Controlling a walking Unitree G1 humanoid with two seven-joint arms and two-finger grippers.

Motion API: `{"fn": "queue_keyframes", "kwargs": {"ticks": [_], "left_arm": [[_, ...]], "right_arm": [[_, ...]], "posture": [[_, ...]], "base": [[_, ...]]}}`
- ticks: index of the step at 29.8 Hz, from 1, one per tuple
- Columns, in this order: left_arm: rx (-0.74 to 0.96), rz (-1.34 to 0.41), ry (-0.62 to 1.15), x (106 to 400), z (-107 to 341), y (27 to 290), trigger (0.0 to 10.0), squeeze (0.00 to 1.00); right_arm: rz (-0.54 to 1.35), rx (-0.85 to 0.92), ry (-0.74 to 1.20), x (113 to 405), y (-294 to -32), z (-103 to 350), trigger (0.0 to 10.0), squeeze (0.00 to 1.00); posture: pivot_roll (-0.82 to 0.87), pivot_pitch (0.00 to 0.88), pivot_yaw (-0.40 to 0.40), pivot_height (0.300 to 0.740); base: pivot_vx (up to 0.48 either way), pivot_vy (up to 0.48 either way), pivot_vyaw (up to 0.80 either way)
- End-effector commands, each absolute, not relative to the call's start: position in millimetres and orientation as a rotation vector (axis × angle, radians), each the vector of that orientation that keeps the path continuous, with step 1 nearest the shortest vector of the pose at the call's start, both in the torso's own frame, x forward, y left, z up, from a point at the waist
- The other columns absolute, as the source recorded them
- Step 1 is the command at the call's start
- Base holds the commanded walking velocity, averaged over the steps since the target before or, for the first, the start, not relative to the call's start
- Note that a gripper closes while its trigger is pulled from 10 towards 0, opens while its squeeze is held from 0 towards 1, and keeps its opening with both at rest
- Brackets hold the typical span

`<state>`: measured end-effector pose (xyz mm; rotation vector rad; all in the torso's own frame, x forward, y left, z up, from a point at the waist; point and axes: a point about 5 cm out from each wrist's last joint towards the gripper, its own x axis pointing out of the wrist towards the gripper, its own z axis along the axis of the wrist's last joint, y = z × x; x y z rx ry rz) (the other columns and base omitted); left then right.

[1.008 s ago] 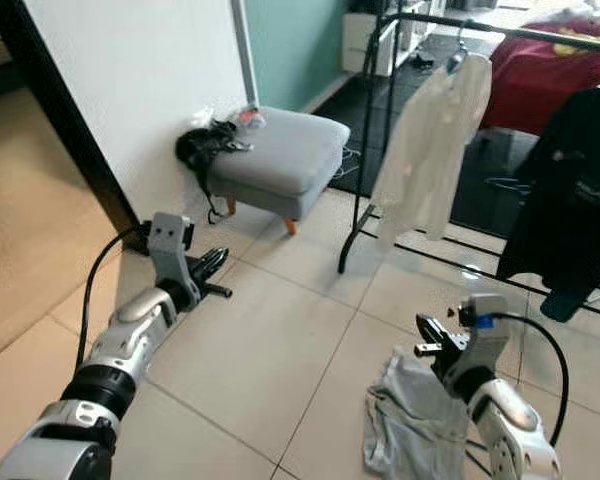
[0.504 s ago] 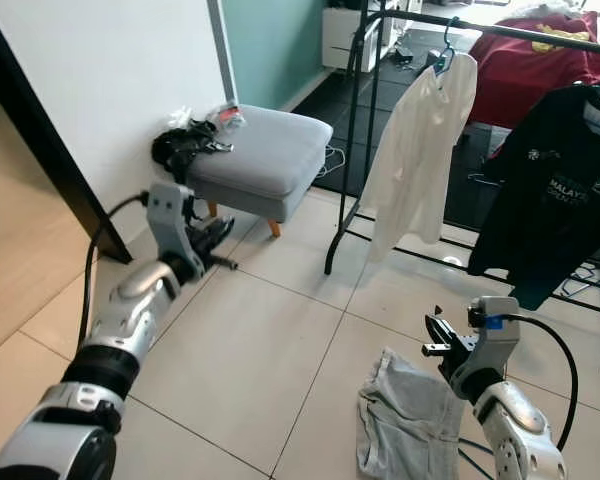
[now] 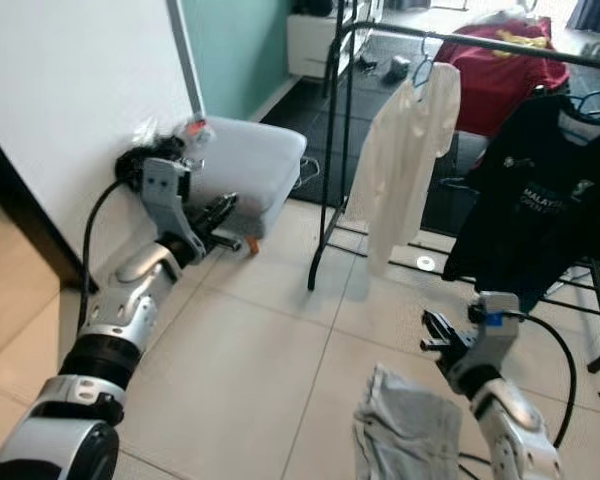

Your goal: Hang hanger

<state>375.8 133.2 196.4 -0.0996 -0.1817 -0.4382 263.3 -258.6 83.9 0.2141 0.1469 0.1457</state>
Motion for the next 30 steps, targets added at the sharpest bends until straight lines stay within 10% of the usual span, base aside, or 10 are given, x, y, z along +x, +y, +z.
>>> {"fn": "queue_keyframes", "kwargs": {"ticks": [1,30], "left_arm": [[-0.106,-0.441,-0.171,373.0,193.0,135.6,10.0,0.00],[-0.097,-0.483,-0.158,371.3,192.1,131.7,10.0,0.00]], "right_arm": [[0.151,0.211,0.144,264.2,-256.8,85.3,10.0,0.00],[0.121,0.177,0.134,268.8,-260.6,91.1,10.0,0.00]], "posture": [[-0.10,0.103,0.005,0.740],[-0.10,0.086,0.004,0.740]], "base": [[0.356,0.000,0.00],[0.452,0.000,-0.34]]}}
